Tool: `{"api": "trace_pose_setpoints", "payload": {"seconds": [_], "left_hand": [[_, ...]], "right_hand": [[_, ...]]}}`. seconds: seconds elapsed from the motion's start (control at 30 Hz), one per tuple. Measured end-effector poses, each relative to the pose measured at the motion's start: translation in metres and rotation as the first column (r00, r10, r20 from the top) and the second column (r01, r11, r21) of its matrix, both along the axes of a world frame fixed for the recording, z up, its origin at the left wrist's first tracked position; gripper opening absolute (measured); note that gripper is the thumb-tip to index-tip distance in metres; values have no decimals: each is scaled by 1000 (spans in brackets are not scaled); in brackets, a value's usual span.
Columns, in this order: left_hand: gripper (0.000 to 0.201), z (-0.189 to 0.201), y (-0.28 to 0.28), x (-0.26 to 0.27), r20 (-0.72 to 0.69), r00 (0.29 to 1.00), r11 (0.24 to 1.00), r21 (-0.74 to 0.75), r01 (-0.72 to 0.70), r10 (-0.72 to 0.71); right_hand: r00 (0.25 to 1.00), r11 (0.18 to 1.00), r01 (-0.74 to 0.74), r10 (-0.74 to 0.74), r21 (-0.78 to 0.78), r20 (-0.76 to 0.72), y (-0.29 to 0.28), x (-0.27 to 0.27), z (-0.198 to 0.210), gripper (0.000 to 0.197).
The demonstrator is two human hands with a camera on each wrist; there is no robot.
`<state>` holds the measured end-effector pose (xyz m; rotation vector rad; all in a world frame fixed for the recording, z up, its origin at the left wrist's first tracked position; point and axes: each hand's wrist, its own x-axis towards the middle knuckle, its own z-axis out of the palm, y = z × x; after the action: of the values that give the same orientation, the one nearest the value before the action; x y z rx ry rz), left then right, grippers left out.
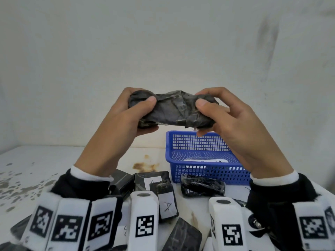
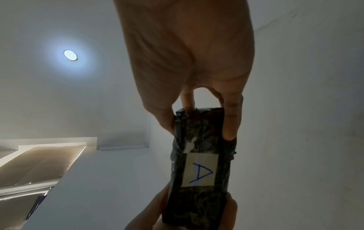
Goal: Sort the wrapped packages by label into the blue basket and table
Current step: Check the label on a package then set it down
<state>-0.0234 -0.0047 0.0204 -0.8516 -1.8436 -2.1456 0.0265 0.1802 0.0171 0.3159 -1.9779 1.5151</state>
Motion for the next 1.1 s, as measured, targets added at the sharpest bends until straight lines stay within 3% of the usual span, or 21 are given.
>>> {"api": "trace_pose_setpoints", "payload": {"seconds": [0.2, 0.33, 0.53, 0.7, 0.97, 1.1], "left_hand": [[8, -1, 2, 2, -65, 997, 998, -44, -43, 40], [13, -1, 2, 3, -69, 996, 998, -37, -56, 54], [49, -3, -9, -1, -39, 999, 987, -160, 11, -17], [60, -4, -8, -4, -37, 999, 992, -129, -7, 2], [66, -5, -3, 0, -60, 996, 974, -211, -79, 68], [72, -2, -5, 0, -2, 1000, 962, -272, 8, -9]], "right_hand": [[999, 999, 33, -31, 39, -29, -5, 4, 2, 8], [999, 997, -22, 24, 68, -21, -4, 8, 2, 41], [998, 995, -60, 63, 74, -32, -3, 10, 2, 58], [999, 994, -28, 32, 110, -28, -6, 9, 0, 50], [996, 993, 13, -2, 120, -86, -5, 7, 0, 30], [992, 993, 2, 13, 115, -122, -4, 3, -1, 45]]}}
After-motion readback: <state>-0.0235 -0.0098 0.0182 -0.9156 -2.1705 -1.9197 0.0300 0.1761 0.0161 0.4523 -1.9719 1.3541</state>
